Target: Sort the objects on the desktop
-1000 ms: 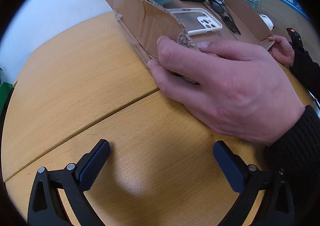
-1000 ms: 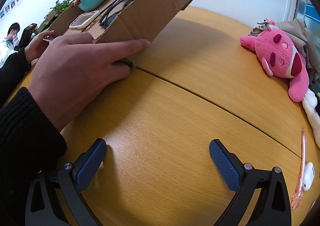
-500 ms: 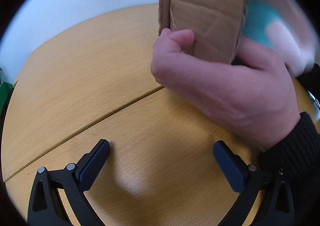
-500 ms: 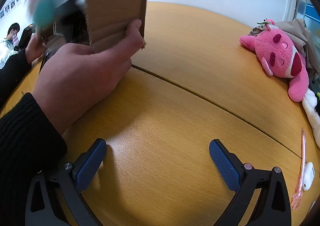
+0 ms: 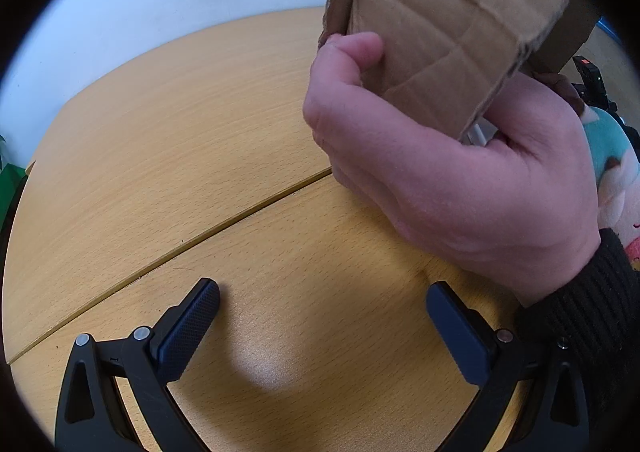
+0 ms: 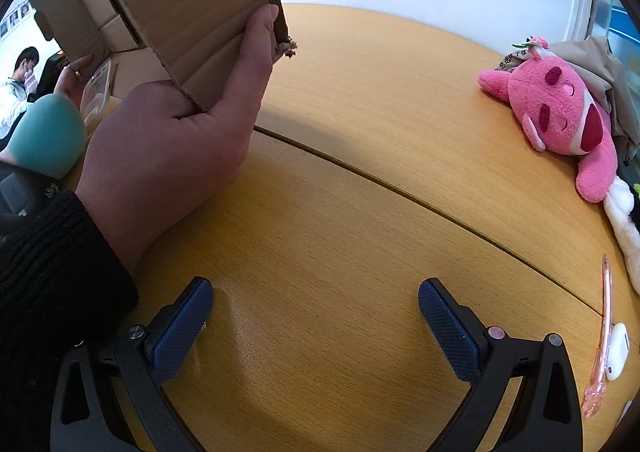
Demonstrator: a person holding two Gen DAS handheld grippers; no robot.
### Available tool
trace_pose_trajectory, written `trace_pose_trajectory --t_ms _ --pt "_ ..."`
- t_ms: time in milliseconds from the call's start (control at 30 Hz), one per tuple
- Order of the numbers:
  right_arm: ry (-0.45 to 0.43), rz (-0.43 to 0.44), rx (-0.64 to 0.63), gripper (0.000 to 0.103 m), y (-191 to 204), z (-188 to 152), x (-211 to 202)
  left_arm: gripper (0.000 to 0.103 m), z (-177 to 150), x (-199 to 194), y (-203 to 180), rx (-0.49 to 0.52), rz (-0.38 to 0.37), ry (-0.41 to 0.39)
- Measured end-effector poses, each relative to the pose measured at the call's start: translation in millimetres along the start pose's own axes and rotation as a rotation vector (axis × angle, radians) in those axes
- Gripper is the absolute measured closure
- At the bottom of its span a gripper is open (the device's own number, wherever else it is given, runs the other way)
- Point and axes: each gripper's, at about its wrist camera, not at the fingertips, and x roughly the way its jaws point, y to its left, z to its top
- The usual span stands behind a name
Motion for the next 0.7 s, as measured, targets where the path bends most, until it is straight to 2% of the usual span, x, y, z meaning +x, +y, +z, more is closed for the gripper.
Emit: trace_pose_trajectory --t_ms 700 --pt "-0.003 -0.002 0.004 0.0 -0.1 -3.7 0.8 0.0 4.7 -1.1 1.2 0.002 -0.001 0.0"
